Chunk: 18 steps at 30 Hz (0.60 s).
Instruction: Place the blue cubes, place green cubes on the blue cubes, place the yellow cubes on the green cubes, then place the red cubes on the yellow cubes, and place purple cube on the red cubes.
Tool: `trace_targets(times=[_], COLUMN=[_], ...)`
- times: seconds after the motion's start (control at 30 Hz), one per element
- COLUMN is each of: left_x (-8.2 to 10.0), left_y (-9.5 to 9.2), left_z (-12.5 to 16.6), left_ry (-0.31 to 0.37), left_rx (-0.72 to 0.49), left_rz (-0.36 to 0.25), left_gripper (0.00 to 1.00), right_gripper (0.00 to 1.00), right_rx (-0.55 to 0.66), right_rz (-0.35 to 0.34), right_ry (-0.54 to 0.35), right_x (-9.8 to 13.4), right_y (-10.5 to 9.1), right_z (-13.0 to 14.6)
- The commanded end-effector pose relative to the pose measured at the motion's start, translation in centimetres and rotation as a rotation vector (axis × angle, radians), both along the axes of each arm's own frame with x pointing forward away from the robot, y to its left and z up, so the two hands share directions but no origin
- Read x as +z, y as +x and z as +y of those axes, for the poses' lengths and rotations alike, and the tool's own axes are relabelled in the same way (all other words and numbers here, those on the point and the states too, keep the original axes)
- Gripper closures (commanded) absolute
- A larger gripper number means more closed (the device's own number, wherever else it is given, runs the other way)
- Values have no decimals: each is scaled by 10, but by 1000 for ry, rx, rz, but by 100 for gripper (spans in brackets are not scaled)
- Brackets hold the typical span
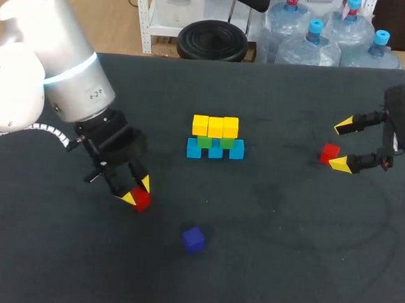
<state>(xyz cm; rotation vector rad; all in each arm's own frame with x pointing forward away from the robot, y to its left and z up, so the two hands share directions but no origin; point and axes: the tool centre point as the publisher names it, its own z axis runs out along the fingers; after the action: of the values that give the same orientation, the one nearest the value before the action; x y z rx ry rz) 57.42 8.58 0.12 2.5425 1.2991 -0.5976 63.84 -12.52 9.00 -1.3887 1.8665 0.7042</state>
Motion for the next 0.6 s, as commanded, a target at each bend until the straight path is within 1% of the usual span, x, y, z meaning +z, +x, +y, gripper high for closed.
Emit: trace_targets(times=[0.03, 0.23, 0.33, 0.37, 0.43, 0.5, 0.53, 0.6], left_x=[6, 26, 38, 43, 53, 65, 71, 81], left_y=[1, 11, 18, 20, 25, 29, 31, 34], left_z=[-2, -4, -4, -4, -4, -4, -4, -4], left_ry=[6, 22, 29, 46, 42, 52, 42, 40], left_rx=[6, 68, 133, 162, 215, 268, 293, 333], left_rz=[-8, -16, -7, -9, -6, -26, -21, -45], left_gripper=[100, 100, 100, 100, 100, 100, 100, 100], right_gripper=[0, 0, 0, 0, 0, 0, 0, 0], right_rx=[0, 0, 0, 0, 0, 0, 0, 0], right_rz=[-1, -1, -1, -1, -1, -1, -1, -1], right_ry=[2, 2, 2, 2, 2, 2, 2, 2], right_x=[0, 0, 0, 0, 0, 0, 0, 0], right_y=[0, 0, 0, 0, 0, 0, 0, 0], right_z=[0, 0, 0, 0, 0, 0, 0, 0])
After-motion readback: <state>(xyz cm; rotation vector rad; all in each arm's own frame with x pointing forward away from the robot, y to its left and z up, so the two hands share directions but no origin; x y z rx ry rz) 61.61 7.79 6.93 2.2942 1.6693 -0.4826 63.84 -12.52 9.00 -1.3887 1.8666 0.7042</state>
